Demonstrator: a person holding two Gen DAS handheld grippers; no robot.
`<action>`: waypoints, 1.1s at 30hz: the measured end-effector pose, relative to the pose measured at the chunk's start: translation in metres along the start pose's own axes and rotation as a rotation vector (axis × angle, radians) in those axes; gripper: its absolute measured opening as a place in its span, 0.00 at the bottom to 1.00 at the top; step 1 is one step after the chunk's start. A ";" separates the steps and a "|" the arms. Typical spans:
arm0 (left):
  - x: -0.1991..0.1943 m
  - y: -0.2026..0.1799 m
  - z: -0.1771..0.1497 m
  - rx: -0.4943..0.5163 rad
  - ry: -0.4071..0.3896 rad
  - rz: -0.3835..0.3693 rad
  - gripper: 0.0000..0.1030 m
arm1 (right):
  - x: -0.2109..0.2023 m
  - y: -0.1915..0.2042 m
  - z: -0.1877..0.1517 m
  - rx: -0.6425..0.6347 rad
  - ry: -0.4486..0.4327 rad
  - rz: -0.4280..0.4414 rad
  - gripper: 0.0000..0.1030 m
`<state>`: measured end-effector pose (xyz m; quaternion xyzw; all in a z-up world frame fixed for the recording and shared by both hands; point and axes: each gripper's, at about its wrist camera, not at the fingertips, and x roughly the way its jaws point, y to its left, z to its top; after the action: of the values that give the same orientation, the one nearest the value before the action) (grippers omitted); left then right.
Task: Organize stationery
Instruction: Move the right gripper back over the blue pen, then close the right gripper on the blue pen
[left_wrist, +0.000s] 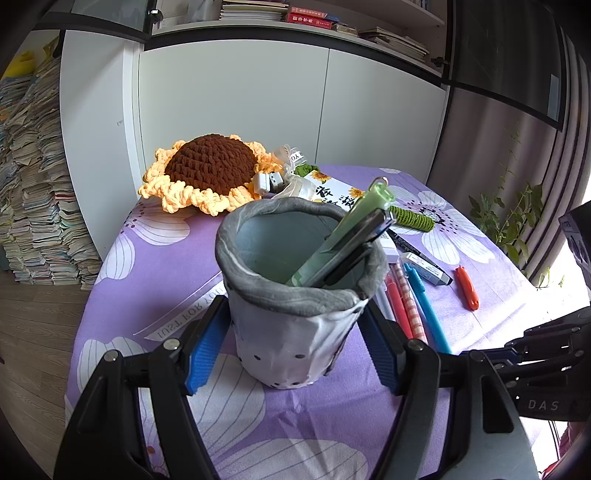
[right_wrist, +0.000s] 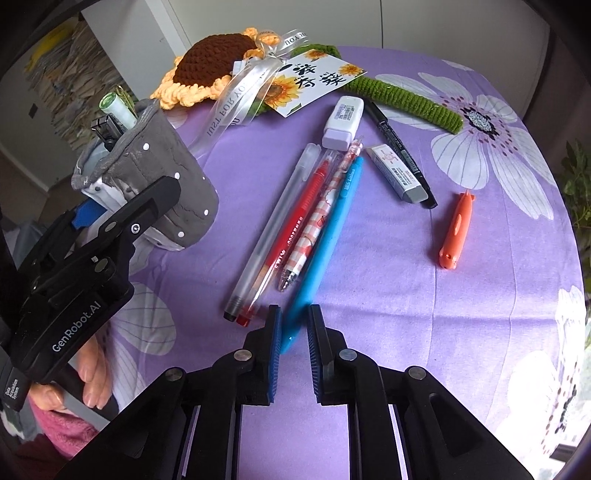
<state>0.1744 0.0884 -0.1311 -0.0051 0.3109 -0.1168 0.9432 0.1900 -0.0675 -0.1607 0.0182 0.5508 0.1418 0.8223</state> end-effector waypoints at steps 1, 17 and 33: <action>0.000 0.000 0.000 0.000 0.000 0.000 0.68 | -0.002 -0.004 -0.001 0.004 0.000 -0.008 0.12; 0.002 -0.002 -0.002 0.001 0.008 0.003 0.68 | -0.055 -0.062 -0.051 -0.032 0.043 -0.106 0.12; 0.004 0.000 -0.001 -0.005 0.020 -0.002 0.69 | -0.014 -0.035 0.038 -0.124 -0.035 -0.135 0.33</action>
<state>0.1764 0.0874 -0.1342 -0.0068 0.3208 -0.1169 0.9399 0.2270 -0.0994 -0.1401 -0.0675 0.5264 0.1197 0.8391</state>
